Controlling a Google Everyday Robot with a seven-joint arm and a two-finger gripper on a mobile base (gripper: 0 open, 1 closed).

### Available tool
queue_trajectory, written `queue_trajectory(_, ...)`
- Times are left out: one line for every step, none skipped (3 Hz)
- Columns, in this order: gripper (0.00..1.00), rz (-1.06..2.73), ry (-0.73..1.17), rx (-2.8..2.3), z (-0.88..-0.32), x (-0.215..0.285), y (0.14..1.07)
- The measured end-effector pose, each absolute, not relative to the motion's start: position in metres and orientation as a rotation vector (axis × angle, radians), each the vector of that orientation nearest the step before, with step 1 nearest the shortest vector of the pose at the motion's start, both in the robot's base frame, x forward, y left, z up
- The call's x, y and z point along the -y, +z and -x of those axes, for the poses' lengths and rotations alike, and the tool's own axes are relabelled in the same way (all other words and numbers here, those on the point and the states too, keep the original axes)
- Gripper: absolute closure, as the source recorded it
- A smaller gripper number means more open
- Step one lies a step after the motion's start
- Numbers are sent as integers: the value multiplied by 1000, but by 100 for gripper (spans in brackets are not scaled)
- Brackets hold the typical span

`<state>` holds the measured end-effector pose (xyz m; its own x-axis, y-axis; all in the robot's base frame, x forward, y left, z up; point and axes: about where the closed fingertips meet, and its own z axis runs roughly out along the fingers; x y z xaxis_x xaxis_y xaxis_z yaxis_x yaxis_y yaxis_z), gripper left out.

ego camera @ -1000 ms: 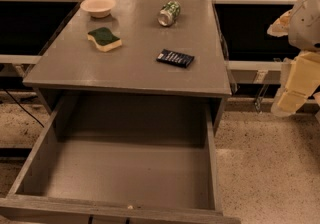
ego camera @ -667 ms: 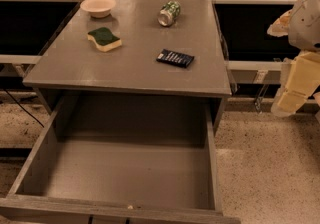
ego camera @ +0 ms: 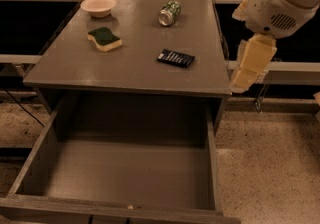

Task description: Place rxbar blueberry into top drawer

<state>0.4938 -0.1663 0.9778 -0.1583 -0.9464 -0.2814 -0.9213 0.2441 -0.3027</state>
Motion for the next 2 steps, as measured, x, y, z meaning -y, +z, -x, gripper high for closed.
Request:
queue_trajectory(0, 1763, -91, -2052, -557, 107, 978)
queue_trajectory(0, 1769, -90, -2044, -558, 103, 979)
